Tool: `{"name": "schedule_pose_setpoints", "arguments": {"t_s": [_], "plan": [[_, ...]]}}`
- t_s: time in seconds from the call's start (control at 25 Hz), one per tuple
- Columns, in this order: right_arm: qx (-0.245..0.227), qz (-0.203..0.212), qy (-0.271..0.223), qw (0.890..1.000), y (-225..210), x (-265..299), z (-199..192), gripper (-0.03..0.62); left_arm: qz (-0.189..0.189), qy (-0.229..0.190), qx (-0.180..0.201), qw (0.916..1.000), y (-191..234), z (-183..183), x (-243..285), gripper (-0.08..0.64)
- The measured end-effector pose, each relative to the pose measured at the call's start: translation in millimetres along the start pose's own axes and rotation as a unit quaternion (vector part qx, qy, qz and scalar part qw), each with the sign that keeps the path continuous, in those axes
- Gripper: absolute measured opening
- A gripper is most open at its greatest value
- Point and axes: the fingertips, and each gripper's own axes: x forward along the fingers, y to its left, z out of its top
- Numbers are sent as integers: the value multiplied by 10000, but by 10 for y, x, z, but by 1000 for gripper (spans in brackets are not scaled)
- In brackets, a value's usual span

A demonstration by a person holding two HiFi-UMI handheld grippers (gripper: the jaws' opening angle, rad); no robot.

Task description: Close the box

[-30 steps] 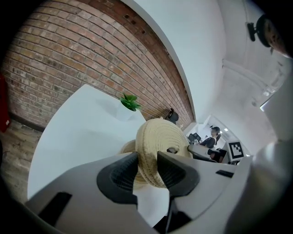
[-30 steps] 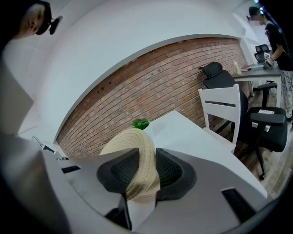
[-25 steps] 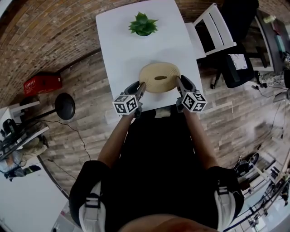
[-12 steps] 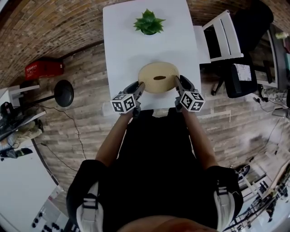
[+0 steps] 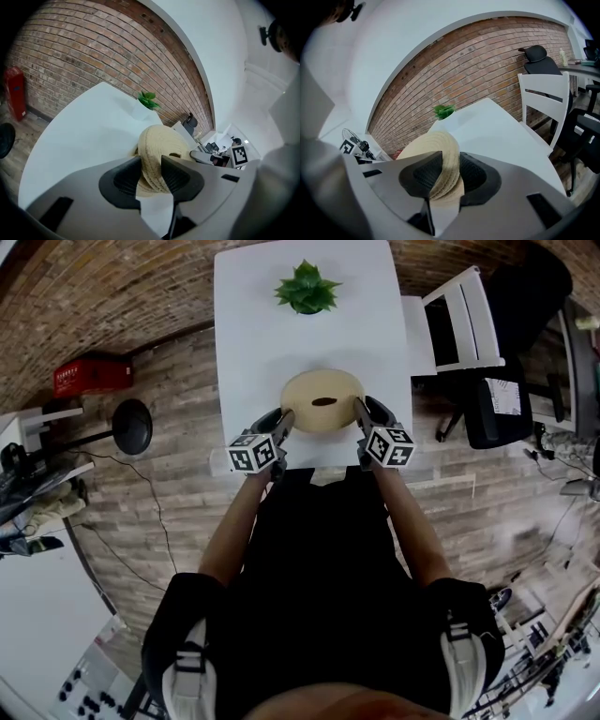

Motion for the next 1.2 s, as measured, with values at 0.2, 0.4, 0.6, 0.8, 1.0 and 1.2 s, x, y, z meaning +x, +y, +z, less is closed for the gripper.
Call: {"name": "schedule_pose_setpoints", "arguments": {"t_s": [0.2,0.4,0.6,0.8,1.0,1.2], "plan": [[116,7,54,9999,-49,79,-36,112,2,4,-124,9999,43,-9,42,138],[202,3,76,9998,-51,135,-53,112,-19,54,-243,9997,77,-29,36,143],[190,18,100,9998,-56,167,-58,115,-45,75,-415,9991,122,-56,58,147],[170,124,62,9998,-56,174,-61,117,-64,122,-463,9988,154,-79,82,149],[10,143,52,9999,-52,183,-68,120,-108,118,-436,9989,185,-93,105,150],[-114,95,38,9999,-50,184,-75,120,-151,120,-415,9990,189,-97,109,154]]}}
